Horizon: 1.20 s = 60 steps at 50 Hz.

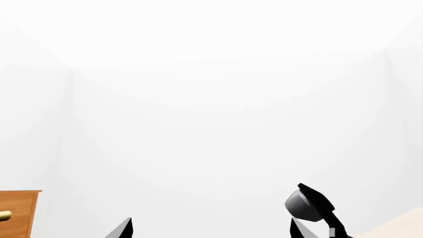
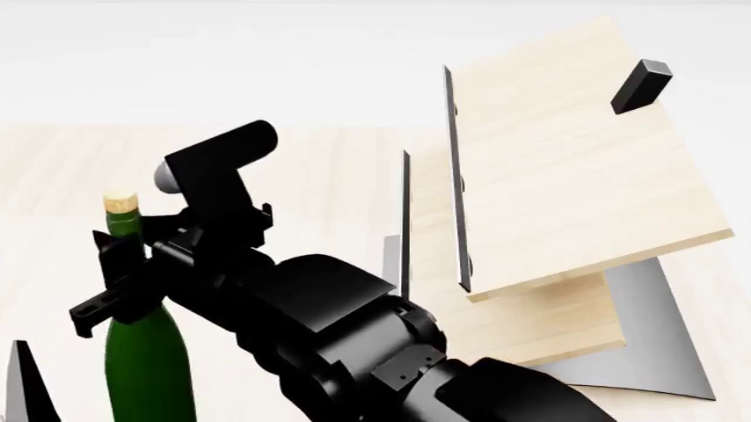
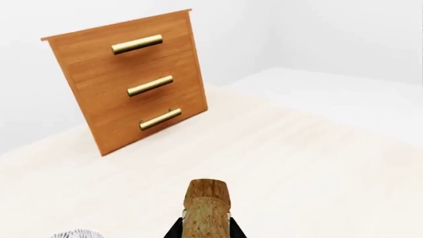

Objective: Put the wine bottle on the wine rack.

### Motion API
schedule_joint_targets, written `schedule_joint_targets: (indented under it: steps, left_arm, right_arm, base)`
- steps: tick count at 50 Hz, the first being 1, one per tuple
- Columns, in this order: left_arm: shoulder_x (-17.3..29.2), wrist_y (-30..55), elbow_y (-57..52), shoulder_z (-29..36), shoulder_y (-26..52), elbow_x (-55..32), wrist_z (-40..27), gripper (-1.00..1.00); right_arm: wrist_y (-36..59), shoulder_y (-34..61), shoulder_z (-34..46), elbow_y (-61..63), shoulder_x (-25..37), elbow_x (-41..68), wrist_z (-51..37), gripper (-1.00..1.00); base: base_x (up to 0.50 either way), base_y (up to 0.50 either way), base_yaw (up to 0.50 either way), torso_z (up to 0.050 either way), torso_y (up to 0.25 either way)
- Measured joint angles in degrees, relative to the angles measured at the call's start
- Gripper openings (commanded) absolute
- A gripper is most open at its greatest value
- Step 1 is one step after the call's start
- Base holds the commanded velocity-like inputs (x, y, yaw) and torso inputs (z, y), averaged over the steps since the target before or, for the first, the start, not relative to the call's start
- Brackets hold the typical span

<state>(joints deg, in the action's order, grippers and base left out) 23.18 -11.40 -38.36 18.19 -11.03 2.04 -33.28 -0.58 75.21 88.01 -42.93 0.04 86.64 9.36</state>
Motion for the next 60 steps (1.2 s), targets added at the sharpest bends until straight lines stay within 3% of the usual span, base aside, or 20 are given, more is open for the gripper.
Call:
schedule_joint_targets:
  steps: [28,60]
  left_arm:
    - [0.19,-0.12,0.33,0.54,0.21,0.10,-0.27,1.00]
    - [0.58,-0.08,0.35,0.78,0.36,0.00,-0.61,1.00]
  right_arm:
    - [-2.59,4.28,-0.47,0.22,2.30,5.19,-3.29,-1.00]
    - [-2.72,11.63,-15.45,22.73,22.35,21.05,-19.71,-1.00]
  base:
    - [0.00,0.00,0.00,0.000,0.000]
    - [0.00,0.00,0.00,0.000,0.001]
